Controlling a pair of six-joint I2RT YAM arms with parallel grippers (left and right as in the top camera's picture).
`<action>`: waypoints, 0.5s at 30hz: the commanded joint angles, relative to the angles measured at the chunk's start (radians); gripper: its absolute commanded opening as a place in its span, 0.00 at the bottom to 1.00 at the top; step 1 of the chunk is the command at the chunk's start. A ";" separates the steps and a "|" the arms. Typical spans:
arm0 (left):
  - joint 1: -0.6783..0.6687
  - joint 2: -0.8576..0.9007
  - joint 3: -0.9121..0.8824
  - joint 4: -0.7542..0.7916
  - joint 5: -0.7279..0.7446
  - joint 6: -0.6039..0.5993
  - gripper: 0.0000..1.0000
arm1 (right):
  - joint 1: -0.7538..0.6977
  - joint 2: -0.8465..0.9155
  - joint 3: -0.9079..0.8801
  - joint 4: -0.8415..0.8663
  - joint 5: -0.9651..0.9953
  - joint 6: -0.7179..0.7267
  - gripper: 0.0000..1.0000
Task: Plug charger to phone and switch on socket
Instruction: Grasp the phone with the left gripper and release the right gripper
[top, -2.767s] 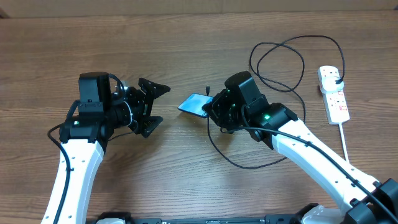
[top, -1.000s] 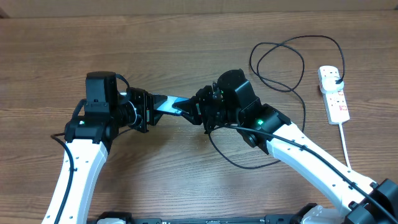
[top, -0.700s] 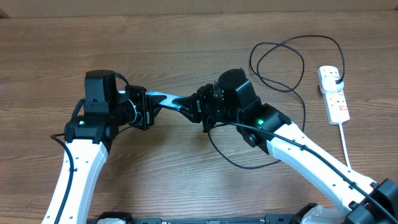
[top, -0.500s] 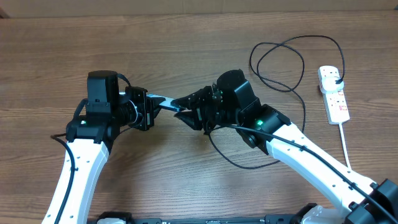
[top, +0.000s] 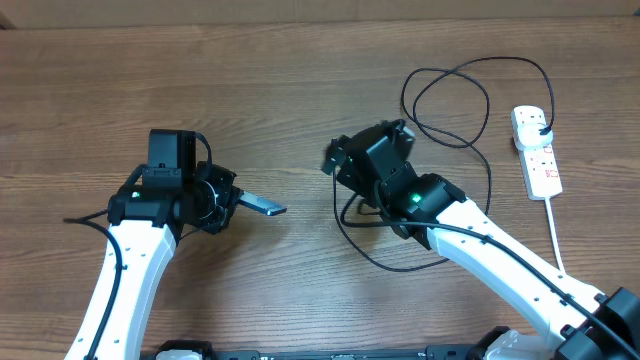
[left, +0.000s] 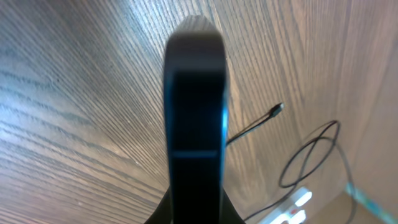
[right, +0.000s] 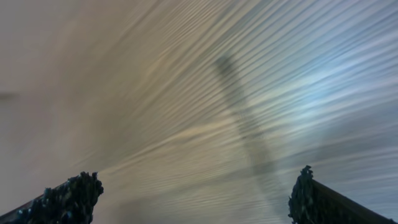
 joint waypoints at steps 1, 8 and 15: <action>0.002 0.025 0.006 0.018 0.065 0.105 0.04 | -0.001 -0.006 0.024 -0.045 0.234 -0.130 1.00; 0.040 0.153 0.007 0.152 0.279 0.150 0.04 | -0.002 0.007 0.024 0.040 0.176 -0.429 1.00; 0.175 0.365 0.007 0.216 0.574 0.317 0.04 | -0.003 0.022 0.027 0.072 0.043 -0.556 1.00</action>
